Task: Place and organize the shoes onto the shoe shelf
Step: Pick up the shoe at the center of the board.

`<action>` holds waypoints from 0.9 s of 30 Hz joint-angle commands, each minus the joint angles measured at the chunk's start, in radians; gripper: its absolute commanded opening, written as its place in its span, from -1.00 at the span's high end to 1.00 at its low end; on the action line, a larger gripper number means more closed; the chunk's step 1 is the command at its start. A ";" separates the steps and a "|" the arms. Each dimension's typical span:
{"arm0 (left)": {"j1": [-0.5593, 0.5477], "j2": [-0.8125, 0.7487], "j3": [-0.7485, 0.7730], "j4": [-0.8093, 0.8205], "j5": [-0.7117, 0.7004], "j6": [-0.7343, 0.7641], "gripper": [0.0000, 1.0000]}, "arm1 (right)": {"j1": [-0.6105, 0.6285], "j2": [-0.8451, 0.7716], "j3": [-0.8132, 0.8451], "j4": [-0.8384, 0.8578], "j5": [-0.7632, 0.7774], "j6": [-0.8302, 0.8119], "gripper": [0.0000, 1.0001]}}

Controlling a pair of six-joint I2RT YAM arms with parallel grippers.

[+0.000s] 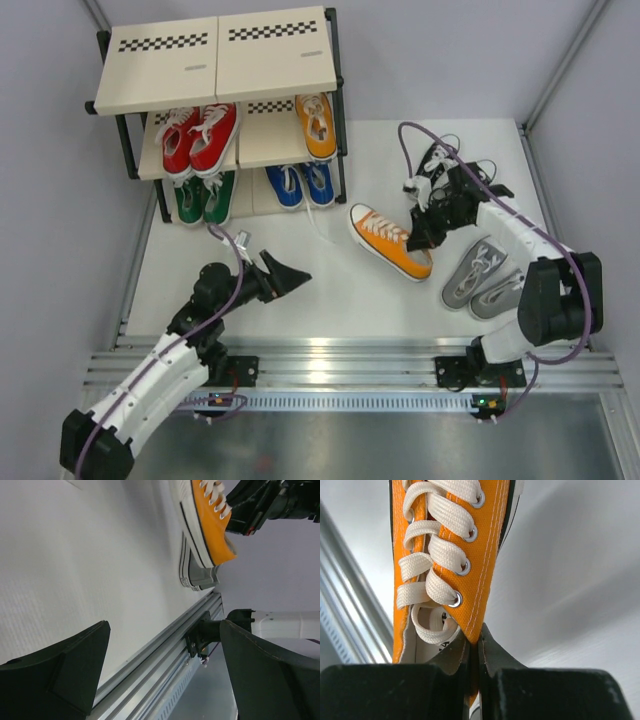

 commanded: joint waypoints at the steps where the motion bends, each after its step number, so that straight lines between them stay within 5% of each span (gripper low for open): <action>1: -0.075 0.055 0.010 0.196 -0.041 -0.016 -0.92 | 0.008 -0.082 -0.056 -0.129 -0.188 -0.259 1.00; 9: -0.276 0.238 0.035 0.315 -0.184 -0.033 -0.92 | 0.152 -0.177 -0.079 -0.155 -0.261 -0.329 1.00; 13: -0.313 0.320 0.017 0.493 -0.191 -0.081 -0.92 | 0.232 -0.183 -0.077 -0.137 -0.258 -0.330 1.00; 21: -0.339 0.358 0.047 0.520 -0.205 -0.102 -0.88 | 0.317 -0.177 -0.057 -0.117 -0.246 -0.350 0.99; 25: -0.339 0.380 0.029 0.520 -0.233 -0.128 -0.64 | 0.356 -0.182 -0.063 -0.082 -0.210 -0.342 0.95; 27: -0.339 0.390 0.026 0.521 -0.236 -0.136 -0.24 | 0.362 -0.184 -0.066 -0.071 -0.195 -0.333 0.92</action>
